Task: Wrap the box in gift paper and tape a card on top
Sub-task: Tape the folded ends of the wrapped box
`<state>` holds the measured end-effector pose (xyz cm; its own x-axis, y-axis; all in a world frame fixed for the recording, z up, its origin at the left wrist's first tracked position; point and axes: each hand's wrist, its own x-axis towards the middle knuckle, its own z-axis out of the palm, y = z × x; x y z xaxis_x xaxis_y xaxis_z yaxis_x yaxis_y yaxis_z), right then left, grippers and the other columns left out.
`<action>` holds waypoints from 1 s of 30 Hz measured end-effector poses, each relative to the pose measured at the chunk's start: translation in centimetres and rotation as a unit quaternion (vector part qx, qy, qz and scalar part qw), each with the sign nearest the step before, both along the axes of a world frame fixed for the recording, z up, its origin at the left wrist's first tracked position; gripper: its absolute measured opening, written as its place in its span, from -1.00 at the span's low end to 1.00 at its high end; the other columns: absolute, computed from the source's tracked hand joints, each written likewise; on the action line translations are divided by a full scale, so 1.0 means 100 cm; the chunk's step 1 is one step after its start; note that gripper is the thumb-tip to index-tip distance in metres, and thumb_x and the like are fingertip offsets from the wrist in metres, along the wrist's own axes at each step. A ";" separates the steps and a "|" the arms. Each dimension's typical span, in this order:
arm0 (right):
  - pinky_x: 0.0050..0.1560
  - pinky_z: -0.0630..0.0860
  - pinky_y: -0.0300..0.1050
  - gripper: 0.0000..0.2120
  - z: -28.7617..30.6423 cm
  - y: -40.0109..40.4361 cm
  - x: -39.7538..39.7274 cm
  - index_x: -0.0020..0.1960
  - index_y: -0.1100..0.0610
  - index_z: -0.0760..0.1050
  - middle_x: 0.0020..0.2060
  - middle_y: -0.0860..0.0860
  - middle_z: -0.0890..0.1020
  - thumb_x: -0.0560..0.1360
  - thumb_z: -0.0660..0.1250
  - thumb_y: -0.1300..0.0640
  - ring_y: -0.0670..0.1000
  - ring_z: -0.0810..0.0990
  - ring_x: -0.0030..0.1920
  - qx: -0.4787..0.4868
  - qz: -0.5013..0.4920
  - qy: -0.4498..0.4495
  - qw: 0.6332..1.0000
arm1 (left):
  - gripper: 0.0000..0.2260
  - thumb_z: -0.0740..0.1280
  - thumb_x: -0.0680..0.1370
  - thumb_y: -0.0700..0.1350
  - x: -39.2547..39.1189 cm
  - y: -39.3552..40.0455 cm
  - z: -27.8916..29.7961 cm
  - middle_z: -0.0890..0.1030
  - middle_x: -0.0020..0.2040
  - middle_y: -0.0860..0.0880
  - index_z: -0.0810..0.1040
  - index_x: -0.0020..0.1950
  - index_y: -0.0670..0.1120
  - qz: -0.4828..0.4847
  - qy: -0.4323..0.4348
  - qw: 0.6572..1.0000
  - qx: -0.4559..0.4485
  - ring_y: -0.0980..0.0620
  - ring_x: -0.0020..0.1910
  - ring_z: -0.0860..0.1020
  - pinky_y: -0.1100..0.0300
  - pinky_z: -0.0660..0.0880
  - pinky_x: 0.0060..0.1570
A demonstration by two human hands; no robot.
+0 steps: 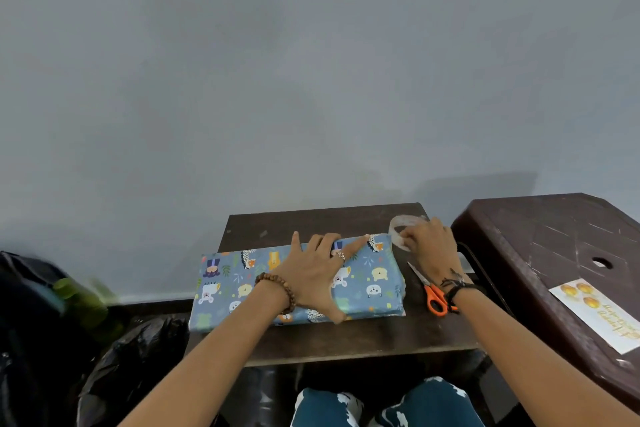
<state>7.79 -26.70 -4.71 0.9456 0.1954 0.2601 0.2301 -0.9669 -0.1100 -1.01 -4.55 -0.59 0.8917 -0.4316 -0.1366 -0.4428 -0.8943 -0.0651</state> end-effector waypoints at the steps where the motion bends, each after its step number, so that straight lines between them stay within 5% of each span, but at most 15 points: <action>1: -0.04 0.30 -0.09 -0.79 0.003 0.000 0.002 0.02 0.03 0.61 -0.05 0.03 0.62 0.54 0.22 0.22 0.10 0.43 0.09 0.015 -0.004 -0.004 1.000 | 0.04 0.37 0.32 0.30 0.002 0.000 0.001 0.07 0.47 -0.10 -0.36 0.46 0.16 0.008 0.008 1.000 -0.003 -0.11 0.45 0.09 -0.40 -0.01 0.34; 15: 0.03 0.41 -0.06 -0.74 -0.006 -0.001 0.026 0.02 0.11 0.64 0.01 0.06 0.65 0.52 0.19 0.28 0.09 0.51 0.06 0.117 -0.012 0.061 0.991 | -0.04 0.41 0.38 0.20 0.055 -0.031 -0.017 -0.11 0.54 -0.08 -0.24 0.50 0.16 0.052 0.180 0.982 -0.016 -0.14 0.51 -0.09 -0.49 -0.19 0.25; 19: 0.06 0.43 -0.09 -0.71 -0.008 0.000 0.020 0.13 0.19 0.59 0.09 0.12 0.63 0.55 0.15 0.29 0.12 0.54 0.14 0.155 -0.014 0.092 0.984 | -0.08 0.36 0.42 0.21 0.050 -0.028 -0.023 -0.26 0.53 -0.03 -0.23 0.52 0.09 0.046 0.177 0.982 -0.055 -0.04 0.51 -0.25 -0.40 -0.30 0.28; 23: -0.16 0.36 -0.11 -0.78 0.002 0.022 -0.003 -0.06 0.21 0.50 -0.12 0.13 0.57 0.56 0.07 0.28 0.13 0.54 -0.04 0.216 -0.013 0.045 0.975 | -0.31 0.11 0.56 0.21 0.023 -0.018 -0.025 -0.28 0.52 -0.01 -0.19 0.53 0.02 0.110 0.120 0.972 -0.170 0.05 0.49 -0.31 -0.16 -0.41 0.34; 25: 0.04 0.43 -0.03 -0.76 0.005 0.047 -0.023 0.11 0.21 0.48 0.04 0.14 0.55 0.59 0.06 0.27 0.12 0.51 0.09 0.240 0.037 0.028 0.970 | -0.45 -0.03 0.63 0.12 0.008 -0.010 -0.030 -0.25 0.53 -0.01 -0.17 0.53 -0.02 0.186 0.029 0.967 -0.171 0.05 0.49 -0.31 -0.08 -0.36 0.39; 27: 0.40 0.21 -0.05 -0.62 0.002 0.077 -0.046 0.42 0.24 0.28 0.40 0.14 0.36 0.62 0.03 0.26 0.08 0.29 0.41 0.229 0.098 0.066 0.966 | -0.51 -0.09 0.65 0.04 -0.007 0.000 -0.039 -0.22 0.54 -0.04 -0.15 0.53 -0.06 0.269 -0.040 0.953 -0.134 0.01 0.50 -0.29 -0.07 -0.31 0.42; 30: 0.48 -0.08 -0.04 -0.57 -0.021 0.119 -0.075 0.50 0.19 0.10 0.50 0.07 0.11 0.65 -0.07 0.14 0.03 0.08 0.51 0.120 0.145 0.086 0.978 | -0.51 -0.13 0.65 0.06 -0.026 0.016 -0.053 -0.21 0.54 -0.07 -0.18 0.53 -0.06 0.354 -0.052 0.929 -0.098 -0.03 0.51 -0.26 -0.13 -0.24 0.43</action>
<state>0.27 -14.77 -6.82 0.8931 0.4147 0.1743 0.4493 -0.8050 -0.3874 -3.61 -2.94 -5.90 0.9653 0.2605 -0.0153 0.2604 -0.9581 0.1195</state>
